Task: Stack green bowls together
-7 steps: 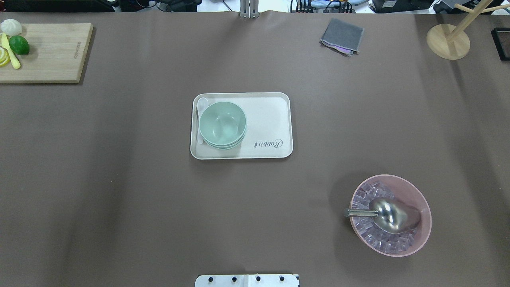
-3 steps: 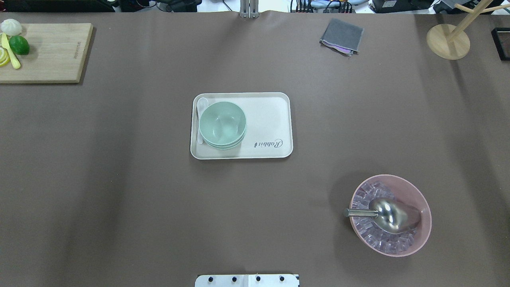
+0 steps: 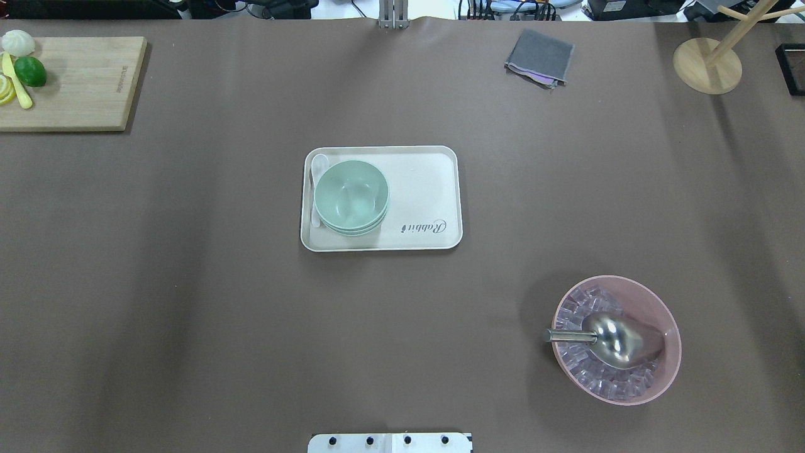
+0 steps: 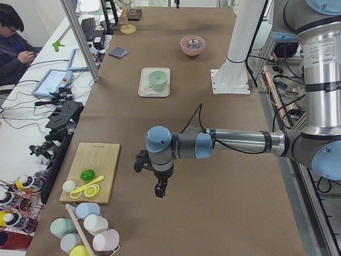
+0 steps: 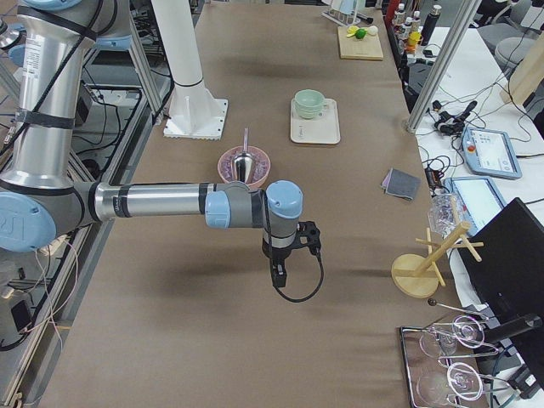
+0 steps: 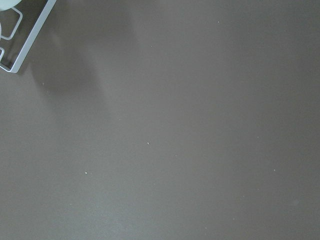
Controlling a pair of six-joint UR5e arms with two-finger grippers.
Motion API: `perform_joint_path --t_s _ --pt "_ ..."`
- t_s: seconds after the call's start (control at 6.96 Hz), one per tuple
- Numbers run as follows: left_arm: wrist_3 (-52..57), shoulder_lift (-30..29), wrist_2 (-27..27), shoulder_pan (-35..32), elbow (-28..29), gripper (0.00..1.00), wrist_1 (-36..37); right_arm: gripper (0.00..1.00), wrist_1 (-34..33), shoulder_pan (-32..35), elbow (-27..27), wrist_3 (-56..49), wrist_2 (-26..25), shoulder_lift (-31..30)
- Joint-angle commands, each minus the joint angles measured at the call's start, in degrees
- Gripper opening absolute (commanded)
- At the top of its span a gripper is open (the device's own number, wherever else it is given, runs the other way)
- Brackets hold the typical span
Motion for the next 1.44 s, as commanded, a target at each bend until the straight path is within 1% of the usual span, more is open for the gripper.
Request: perform_joint_path --t_s 0.0,0.86,1.29 --pt "0.0 0.2 0.0 0.0 0.0 0.99 0.0 1.0 0.0 -0.5 0.0 0.0 0.0 -0.1" --pt "0.0 0.7 -0.1 0.0 -0.1 0.99 0.0 1.0 0.0 -1.8 0.0 0.0 0.2 -0.2" --pt "0.0 0.8 -0.1 0.0 -0.2 0.99 -0.1 1.0 0.0 -1.9 0.0 0.0 1.1 -0.2"
